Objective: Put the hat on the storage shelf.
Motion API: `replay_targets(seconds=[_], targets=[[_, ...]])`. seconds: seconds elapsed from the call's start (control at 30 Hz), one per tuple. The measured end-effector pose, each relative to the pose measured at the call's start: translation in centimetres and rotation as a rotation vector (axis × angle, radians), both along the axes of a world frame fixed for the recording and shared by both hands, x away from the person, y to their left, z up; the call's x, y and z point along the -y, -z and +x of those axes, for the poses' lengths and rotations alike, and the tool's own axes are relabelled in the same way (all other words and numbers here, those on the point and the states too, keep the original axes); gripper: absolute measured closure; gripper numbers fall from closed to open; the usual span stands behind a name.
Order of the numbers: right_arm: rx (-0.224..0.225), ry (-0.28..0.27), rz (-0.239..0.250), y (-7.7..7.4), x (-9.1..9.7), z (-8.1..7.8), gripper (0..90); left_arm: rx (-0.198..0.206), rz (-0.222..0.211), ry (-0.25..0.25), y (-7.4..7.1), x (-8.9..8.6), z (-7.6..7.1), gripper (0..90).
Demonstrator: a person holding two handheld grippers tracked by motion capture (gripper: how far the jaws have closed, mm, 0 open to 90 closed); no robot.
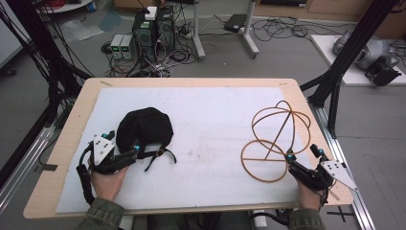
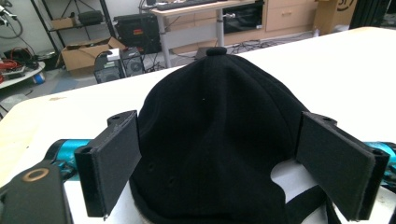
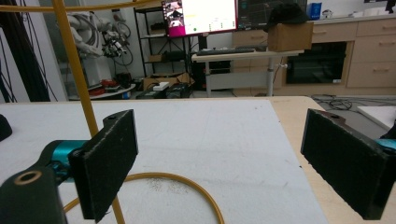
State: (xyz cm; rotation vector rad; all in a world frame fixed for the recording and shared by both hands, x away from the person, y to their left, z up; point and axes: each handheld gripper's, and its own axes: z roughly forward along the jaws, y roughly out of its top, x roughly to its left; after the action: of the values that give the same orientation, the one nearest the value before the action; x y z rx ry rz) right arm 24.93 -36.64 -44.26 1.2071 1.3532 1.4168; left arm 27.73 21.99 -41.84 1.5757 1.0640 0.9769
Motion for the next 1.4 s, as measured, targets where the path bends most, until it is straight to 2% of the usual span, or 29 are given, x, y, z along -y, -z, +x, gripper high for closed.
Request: replay_targets(seconds=[0.2,0.33,0.43,0.53,0.57,0.83,0.97,1.13,1.23,1.4], targets=[[0.001,-0.001,0.005,0.0,-0.1,0.0,10.2,-0.007,-0.01,-0.008,-0.2,0.6,0.8,14.7],[0.004,-0.003,-0.001,0.0,-0.2,0.1,10.2,-0.027,-0.026,-0.014,-0.1,0.8,1.4,14.7],[0.001,-0.004,0.0,0.0,-0.2,0.2,10.2,-0.06,-0.047,-0.022,0.3,0.8,2.2,14.7],[0.001,-0.005,0.003,0.0,-0.3,0.2,10.2,-0.059,-0.055,-0.028,0.3,0.9,2.3,14.8],[0.0,-0.007,0.004,0.0,-0.3,0.2,10.1,-0.062,-0.046,-0.031,0.3,0.9,2.5,14.8],[0.007,-0.012,-0.003,0.0,-0.4,0.3,10.2,-0.081,-0.05,-0.036,0.5,0.9,2.9,14.9],[0.003,-0.013,0.001,-0.1,-0.4,0.3,10.1,-0.099,-0.034,-0.035,0.7,1.0,3.2,15.2],[0.007,-0.011,-0.001,-0.1,-0.4,0.4,10.1,-0.111,-0.038,-0.043,0.9,1.0,3.5,15.8],[0.007,-0.011,-0.001,-0.1,-0.4,0.4,10.2,-0.125,-0.036,-0.045,1.0,0.9,3.6,17.6],[0.017,-0.014,-0.009,-0.1,-0.3,0.5,10.1,-0.12,-0.025,-0.044,1.1,0.9,3.7,23.9]])
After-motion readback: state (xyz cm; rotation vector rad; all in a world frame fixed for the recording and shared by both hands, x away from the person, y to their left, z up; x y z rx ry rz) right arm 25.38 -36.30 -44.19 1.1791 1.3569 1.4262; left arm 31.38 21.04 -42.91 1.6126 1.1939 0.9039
